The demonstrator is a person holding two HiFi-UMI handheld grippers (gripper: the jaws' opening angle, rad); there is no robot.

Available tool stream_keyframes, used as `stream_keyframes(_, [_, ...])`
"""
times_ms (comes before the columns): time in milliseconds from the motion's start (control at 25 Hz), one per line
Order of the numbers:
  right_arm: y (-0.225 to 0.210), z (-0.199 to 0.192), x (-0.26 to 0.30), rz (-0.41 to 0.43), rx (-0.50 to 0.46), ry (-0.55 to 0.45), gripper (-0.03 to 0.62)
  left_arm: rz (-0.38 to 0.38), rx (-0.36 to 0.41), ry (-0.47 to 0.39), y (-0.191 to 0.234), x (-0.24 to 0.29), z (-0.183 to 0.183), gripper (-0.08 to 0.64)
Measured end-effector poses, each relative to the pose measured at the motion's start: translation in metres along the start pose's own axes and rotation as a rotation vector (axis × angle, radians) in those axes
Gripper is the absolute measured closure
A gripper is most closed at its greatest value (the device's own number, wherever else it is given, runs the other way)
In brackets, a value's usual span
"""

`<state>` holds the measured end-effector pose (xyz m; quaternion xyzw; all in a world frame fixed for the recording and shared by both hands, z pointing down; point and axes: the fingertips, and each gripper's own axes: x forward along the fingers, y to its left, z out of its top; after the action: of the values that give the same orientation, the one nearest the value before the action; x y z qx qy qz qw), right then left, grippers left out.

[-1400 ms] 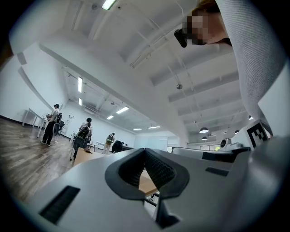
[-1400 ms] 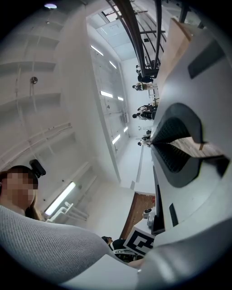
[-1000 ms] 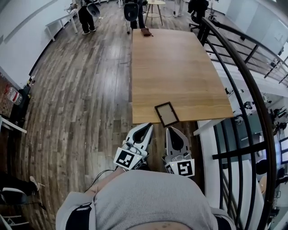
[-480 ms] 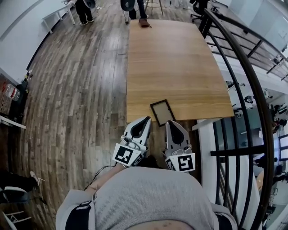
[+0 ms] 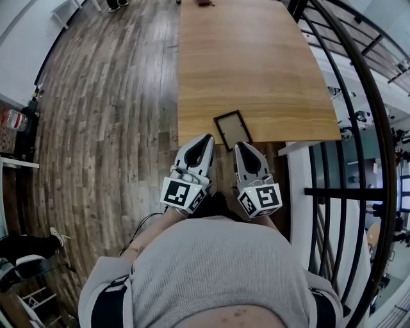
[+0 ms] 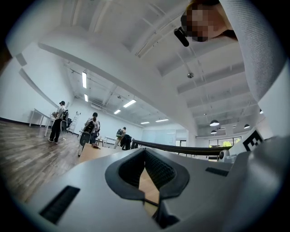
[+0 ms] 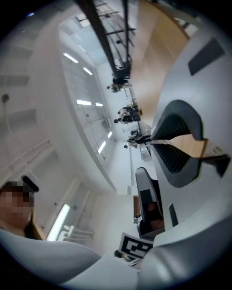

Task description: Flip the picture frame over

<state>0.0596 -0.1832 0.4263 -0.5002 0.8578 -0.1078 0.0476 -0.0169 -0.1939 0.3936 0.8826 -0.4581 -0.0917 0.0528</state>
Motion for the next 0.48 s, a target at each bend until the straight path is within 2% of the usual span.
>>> stream_keyframes(80, [-0.015, -0.029, -0.002, -0.010, 0.142, 0.059, 0.575, 0.016, -0.019, 0.024, 0.005, -0.003, -0.011, 0.554])
stream_keyframes(160, [-0.037, -0.059, -0.006, -0.080, 0.253, 0.113, 0.574, 0.024, -0.032, 0.048, 0.008, -0.003, -0.023, 0.554])
stream_keyframes(200, [-0.047, -0.074, -0.007, -0.103, 0.313, 0.139, 0.546, 0.024, -0.035, 0.057, 0.009, -0.003, -0.027, 0.554])
stream_keyframes(240, [-0.054, -0.089, -0.007, -0.110, 0.389, 0.163, 0.469, 0.022, -0.036, 0.063, 0.009, -0.002, -0.030, 0.554])
stream_keyframes(320, [-0.063, -0.119, -0.003, -0.094, 0.605, 0.206, 0.353, 0.016, -0.036, 0.070, 0.010, 0.001, -0.033, 0.554])
stream_keyframes(360, [-0.067, -0.134, -0.001, -0.087, 0.728, 0.223, 0.322, 0.012, -0.036, 0.075, 0.010, 0.002, -0.034, 0.554])
stream_keyframes(480, [-0.083, -0.170, 0.003, -0.120, 1.036, 0.219, 0.305, 0.003, -0.035, 0.085, 0.008, 0.002, -0.036, 0.554])
